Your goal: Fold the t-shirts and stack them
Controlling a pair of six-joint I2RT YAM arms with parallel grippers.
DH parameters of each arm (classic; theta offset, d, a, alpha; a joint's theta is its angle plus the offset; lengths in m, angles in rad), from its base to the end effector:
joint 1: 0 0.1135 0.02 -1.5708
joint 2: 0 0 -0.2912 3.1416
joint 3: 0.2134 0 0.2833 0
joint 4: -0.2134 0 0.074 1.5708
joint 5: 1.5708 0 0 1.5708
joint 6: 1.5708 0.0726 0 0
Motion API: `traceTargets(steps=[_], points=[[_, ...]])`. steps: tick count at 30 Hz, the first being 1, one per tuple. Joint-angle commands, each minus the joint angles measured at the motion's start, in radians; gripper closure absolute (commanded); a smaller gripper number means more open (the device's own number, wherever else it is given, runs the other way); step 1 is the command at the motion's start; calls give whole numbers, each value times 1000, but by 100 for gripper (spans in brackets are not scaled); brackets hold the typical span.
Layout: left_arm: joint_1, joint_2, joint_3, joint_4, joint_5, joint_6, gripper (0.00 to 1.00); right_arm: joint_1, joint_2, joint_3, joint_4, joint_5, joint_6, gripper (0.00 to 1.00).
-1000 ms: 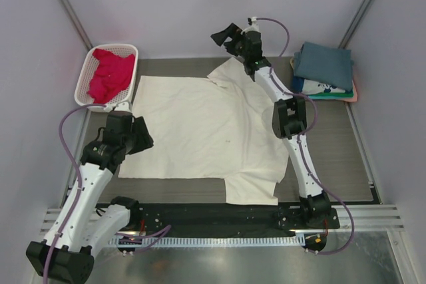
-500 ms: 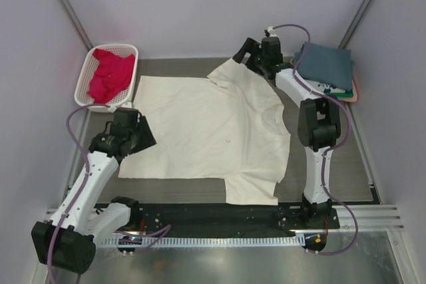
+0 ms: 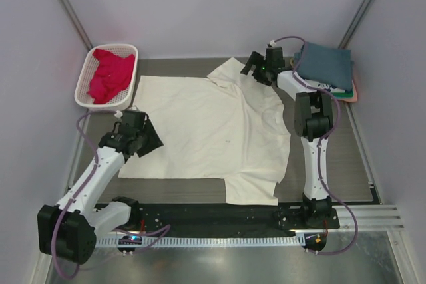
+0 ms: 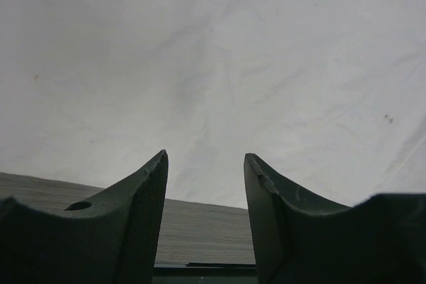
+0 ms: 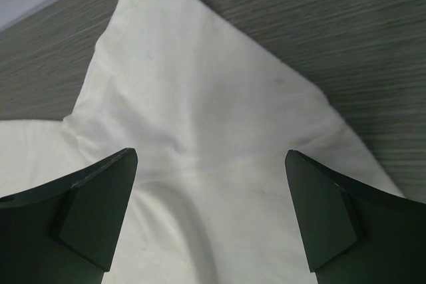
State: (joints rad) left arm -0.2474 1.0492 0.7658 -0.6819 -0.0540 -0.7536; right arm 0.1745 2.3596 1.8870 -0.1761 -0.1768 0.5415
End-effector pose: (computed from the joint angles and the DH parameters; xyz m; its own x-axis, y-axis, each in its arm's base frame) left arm 0.2345 -0.0552 0.2257 -0.7283 -0.5208 -0.4454 -0.3889 0.8493 -0.3571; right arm 0.6048 0.1196 0.1582 -0.6691 0.3973 -0.6281 0.0419 0.8640 0.5018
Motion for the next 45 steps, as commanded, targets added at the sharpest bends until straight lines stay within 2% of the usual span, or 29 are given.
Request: traceTargets(steps=[1,5,9,11,13,17,18,21,25,28,32,33,34,40,45], points=[[-3,-49,3,-10,-50,-7,49,-27,101,76,-97,61,-17,0],[-3,-92,-22,-19,-87,-19,49,-56,214,248,-236,169,-54,0],[-3,-117,-39,-19,-118,-24,48,-86,347,412,-290,172,-38,0],[-3,-115,-33,-27,-127,-16,48,-93,375,507,-312,265,-34,0],[-3,-110,-20,-39,-141,-10,48,-104,406,581,-309,280,-23,0],[-3,-106,-14,-48,-171,-25,48,-113,408,635,-263,189,-20,0],[-3,-107,-14,-63,-179,-36,48,-113,361,615,-208,87,-17,0],[-3,-124,-32,-108,-205,-113,49,-109,261,502,-116,-31,-9,0],[-4,-213,-89,-182,-308,-243,53,-102,74,407,-111,-30,21,0],[-7,-335,-166,-165,-401,-332,51,-86,-150,255,-123,0,51,0],[-6,-347,-236,-163,-425,-403,41,-6,-545,-151,-126,164,40,0],[-4,-338,-249,-171,-425,-417,35,6,-601,-220,-128,171,46,0],[-1,-319,-267,-169,-426,-427,33,17,-652,-358,-132,174,66,0],[37,-290,-309,-130,-419,-446,28,59,-1081,-866,-134,172,132,0],[63,-259,-332,-70,-425,-440,30,60,-1308,-1051,-223,227,141,0]])
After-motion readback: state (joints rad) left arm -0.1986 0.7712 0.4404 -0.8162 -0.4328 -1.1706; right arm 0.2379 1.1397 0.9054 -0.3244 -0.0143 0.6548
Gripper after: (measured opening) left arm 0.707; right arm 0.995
